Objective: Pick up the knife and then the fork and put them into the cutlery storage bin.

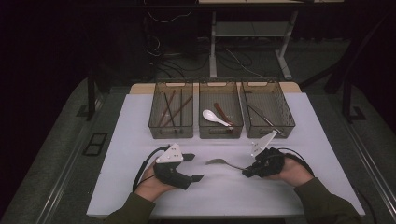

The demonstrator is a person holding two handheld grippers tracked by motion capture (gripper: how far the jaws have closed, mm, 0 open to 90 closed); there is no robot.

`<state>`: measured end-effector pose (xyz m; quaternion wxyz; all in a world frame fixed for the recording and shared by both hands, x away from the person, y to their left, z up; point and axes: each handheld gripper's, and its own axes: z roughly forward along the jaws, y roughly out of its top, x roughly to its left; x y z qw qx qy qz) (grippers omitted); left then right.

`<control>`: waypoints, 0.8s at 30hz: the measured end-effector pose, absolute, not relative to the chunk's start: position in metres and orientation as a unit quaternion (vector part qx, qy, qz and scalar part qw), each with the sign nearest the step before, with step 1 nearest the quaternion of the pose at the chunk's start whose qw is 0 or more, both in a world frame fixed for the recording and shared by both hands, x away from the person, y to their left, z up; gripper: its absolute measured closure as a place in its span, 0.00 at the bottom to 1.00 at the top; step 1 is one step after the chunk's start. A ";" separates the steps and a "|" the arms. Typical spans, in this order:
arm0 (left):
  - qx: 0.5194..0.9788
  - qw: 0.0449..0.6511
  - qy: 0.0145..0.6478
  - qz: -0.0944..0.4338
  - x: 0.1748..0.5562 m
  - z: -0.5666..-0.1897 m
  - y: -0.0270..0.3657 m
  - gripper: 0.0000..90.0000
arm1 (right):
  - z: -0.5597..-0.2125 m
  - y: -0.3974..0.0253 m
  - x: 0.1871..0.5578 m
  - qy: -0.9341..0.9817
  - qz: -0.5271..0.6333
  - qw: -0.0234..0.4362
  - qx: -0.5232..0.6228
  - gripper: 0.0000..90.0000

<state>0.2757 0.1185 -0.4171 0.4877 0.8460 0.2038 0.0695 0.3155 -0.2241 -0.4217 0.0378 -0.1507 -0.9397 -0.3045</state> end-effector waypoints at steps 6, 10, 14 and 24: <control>0.836 0.484 0.243 0.088 0.274 -0.425 0.134 0.15 | -0.420 -0.231 0.320 -0.936 -0.308 0.024 -0.171 0.95; 0.830 0.477 0.270 0.104 0.272 -0.429 0.144 0.08 | -0.417 -0.236 0.322 -0.932 -0.309 0.014 -0.187 0.95; 0.827 0.470 0.288 0.112 0.270 -0.433 0.151 0.01 | -0.412 -0.242 0.326 -0.927 -0.312 0.002 -0.210 0.95; 0.821 0.470 0.302 0.117 0.265 -0.438 0.160 0.00 | -0.397 -0.258 0.337 -0.905 -0.334 -0.020 -0.264 0.95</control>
